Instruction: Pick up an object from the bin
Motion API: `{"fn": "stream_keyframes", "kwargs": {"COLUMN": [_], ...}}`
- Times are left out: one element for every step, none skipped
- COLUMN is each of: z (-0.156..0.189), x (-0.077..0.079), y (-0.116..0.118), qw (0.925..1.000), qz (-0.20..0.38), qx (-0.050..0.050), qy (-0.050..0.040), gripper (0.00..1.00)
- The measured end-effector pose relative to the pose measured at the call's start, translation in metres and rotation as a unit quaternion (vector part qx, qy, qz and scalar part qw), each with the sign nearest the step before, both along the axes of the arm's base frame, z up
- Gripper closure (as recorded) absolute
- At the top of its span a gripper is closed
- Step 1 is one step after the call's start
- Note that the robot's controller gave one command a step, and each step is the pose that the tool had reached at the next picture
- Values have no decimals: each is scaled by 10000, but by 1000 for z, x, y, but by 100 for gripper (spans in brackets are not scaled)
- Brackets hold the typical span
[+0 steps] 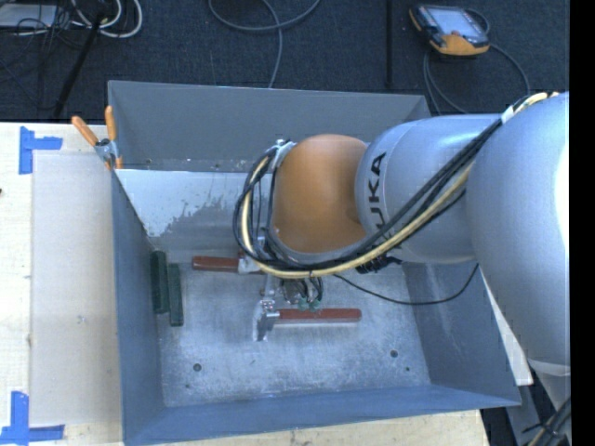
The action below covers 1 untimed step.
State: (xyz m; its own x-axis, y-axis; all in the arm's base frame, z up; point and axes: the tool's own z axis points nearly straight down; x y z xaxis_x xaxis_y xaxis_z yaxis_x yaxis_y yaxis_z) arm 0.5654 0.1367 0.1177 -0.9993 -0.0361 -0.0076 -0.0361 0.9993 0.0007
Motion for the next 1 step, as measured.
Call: {"fn": "stream_keyframes", "kwargs": {"z": [-27], "x": [-13], "y": [-20], "qw": [9994], "qz": [346], "qx": [-11], "qy": [77], "gripper": [0]}}
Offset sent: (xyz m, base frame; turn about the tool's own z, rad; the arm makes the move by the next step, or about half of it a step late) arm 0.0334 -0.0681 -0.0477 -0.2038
